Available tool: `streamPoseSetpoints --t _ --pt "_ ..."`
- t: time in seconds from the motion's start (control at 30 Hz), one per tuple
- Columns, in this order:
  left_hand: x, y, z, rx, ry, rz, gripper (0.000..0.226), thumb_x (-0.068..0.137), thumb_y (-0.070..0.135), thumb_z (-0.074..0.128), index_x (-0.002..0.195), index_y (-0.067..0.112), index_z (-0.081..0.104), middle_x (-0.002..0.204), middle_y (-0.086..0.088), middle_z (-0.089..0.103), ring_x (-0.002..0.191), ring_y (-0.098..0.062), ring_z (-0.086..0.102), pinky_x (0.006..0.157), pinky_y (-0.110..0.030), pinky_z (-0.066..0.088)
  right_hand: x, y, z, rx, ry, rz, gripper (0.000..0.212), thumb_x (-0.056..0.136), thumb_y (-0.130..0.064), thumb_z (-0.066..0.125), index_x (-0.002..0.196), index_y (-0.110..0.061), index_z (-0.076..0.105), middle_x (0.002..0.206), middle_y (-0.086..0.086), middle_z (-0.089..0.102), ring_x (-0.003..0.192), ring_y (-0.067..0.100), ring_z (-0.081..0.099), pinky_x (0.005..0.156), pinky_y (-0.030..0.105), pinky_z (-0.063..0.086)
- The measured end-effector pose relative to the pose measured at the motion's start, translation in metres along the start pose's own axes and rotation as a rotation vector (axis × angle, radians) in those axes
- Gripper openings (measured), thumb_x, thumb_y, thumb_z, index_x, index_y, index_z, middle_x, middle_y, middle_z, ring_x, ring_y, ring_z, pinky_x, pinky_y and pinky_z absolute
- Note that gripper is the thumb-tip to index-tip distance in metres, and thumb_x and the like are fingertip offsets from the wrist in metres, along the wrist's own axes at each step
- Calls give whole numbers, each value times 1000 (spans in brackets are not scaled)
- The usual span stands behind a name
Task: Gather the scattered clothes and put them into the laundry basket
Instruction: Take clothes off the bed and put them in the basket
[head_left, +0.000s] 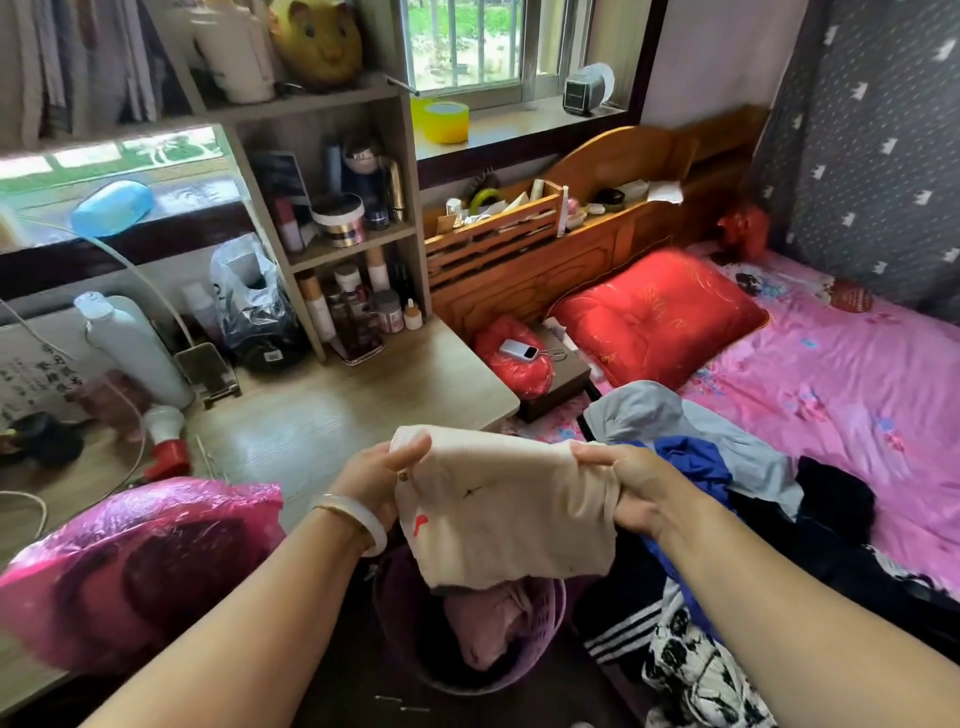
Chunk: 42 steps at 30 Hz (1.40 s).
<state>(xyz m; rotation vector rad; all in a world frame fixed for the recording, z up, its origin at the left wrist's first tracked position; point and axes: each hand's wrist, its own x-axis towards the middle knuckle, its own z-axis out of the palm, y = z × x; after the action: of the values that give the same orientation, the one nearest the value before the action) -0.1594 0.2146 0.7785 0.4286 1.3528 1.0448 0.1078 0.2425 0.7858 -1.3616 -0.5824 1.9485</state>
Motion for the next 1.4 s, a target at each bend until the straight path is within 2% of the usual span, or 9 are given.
streamPoseSetpoints --t 0.2,0.3,0.43,0.63,0.83,0.97,1.07,1.13,1.4 --pt "5 0 -1 52 -32 128 112 60 -15 78 148 30 25 135 -11 35 123 -38 49 99 -52 46 4 -6 5 -306 204 -26 33 70 12 69 102 10 66 90 22 68 75 33 66 55 34 56" --pt "2 -2 1 408 -111 277 99 62 -17 76 142 29 39 134 -14 40 119 -33 51 99 -43 49 2 -7 7 -558 188 -170 68 50 6 76 116 3 61 109 19 66 101 35 63 82 41 57" --pt "-5 -6 12 1032 27 509 51 71 -7 71 112 23 65 112 -4 56 98 -23 57 73 -30 54 -7 -10 8 -1004 192 -235 111 68 6 67 155 -18 1 149 12 31 134 31 35 99 29 38" --pt "-8 -5 9 1223 353 781 14 73 32 76 82 21 73 97 3 50 100 -22 52 84 -32 47 -11 -15 4 -1458 419 -622 10 78 -9 54 82 -17 55 81 5 57 90 32 60 62 28 35" --pt "-19 10 29 999 125 862 17 76 21 72 72 23 56 67 6 61 64 -15 54 59 -29 44 -17 -16 10 -1926 585 -509 35 80 -23 57 113 -11 58 120 11 48 116 32 47 94 40 40" --pt "-26 21 47 1047 -74 947 31 74 11 75 72 30 50 61 16 51 56 0 45 56 -21 36 -17 -10 30 -1688 101 -618 89 65 -48 75 142 -32 36 138 -5 44 125 14 39 112 39 27" --pt "-23 28 55 1046 -137 952 35 72 7 74 72 33 51 63 16 53 59 0 47 59 -24 39 -8 7 42 -1436 -14 -529 15 73 -32 73 83 -36 62 84 -11 63 87 14 59 79 32 47" --pt "-16 31 54 1068 -50 957 30 72 12 74 72 34 54 70 13 59 65 -9 55 62 -28 45 -3 12 43 -1328 -8 -493 32 83 -20 67 57 -23 48 61 -10 50 63 11 52 61 30 40" --pt "16 -1 18 953 276 433 34 87 16 63 119 20 54 111 -1 59 103 -18 57 86 -28 46 2 -2 61 -707 48 -160 8 92 -11 62 85 -7 62 70 5 60 59 13 57 52 24 47"
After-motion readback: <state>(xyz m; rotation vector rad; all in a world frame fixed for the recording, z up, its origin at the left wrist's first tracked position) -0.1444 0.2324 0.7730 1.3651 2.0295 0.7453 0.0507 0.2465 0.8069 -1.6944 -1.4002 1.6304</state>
